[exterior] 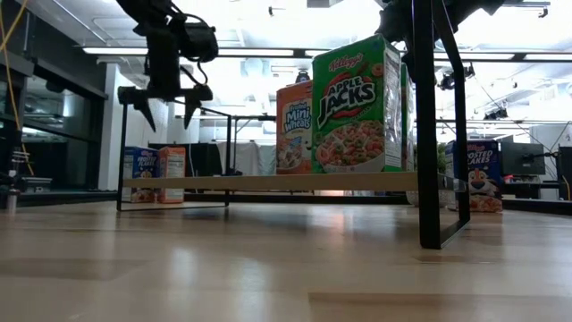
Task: Stack cereal on shelf
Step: Put the orange cereal box on the shelf aligned with the orange cereal box
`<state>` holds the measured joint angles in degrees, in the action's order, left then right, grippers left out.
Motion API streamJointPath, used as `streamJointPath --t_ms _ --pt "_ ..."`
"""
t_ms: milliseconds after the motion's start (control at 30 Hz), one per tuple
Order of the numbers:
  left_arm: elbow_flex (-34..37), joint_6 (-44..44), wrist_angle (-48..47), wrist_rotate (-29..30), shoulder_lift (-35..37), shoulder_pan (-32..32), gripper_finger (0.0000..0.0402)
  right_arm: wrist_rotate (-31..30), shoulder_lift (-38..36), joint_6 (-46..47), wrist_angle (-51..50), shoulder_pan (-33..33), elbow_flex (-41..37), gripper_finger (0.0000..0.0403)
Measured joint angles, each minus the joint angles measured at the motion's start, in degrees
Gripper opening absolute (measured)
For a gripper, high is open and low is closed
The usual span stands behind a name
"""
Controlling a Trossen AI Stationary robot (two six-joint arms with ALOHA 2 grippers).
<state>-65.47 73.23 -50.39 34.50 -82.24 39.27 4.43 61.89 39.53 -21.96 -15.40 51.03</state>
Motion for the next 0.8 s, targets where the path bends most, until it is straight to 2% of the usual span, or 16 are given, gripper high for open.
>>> streamJointPath --t_ms 233,800 --pt "-0.02 5.54 1.12 -1.05 -1.35 0.10 0.0305 -2.02 0.00 0.78 0.00 0.00 0.00 0.0218" --pt "0.00 10.86 2.34 -1.60 -9.94 -0.22 0.0305 -2.91 0.00 0.98 -0.02 0.00 0.00 0.0218"
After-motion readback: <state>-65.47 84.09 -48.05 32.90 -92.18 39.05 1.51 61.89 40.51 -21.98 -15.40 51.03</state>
